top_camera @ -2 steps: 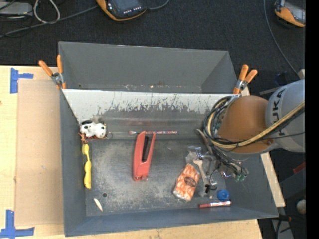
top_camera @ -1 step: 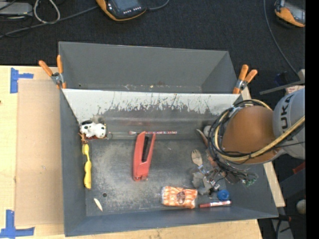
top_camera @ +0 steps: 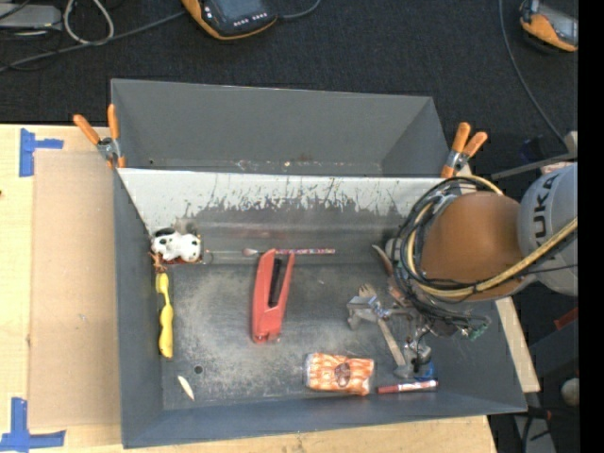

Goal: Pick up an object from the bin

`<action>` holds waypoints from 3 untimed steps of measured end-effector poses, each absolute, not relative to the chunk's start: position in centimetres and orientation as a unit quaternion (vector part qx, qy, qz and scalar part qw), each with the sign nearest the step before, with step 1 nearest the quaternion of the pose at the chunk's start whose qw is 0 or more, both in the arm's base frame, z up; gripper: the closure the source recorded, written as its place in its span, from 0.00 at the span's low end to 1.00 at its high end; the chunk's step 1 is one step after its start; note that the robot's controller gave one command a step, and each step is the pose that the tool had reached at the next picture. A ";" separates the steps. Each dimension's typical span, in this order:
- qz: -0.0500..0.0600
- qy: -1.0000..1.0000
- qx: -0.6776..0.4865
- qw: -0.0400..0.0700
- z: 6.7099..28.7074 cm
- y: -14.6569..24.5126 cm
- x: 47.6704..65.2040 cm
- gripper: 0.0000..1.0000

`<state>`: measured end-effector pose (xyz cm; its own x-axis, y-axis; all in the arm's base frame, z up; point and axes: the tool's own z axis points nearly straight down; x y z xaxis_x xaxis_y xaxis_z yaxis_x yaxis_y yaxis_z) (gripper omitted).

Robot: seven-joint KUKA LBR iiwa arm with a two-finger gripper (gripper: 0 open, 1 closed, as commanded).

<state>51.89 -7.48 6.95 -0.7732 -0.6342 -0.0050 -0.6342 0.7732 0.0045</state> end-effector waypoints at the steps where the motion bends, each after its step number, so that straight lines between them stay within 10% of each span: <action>1: 0.003 0.942 -0.336 0.002 6.9 -7.5 51.9 0.00; 3: 0.005 0.945 -0.327 0.002 9.6 1.2 50.9 0.00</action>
Offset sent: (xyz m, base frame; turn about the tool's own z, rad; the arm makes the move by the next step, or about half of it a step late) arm -0.0204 0.0785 0.0299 0.0199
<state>50.85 1.16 9.63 -0.7865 -0.6175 -0.0065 -0.6176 0.7865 0.0080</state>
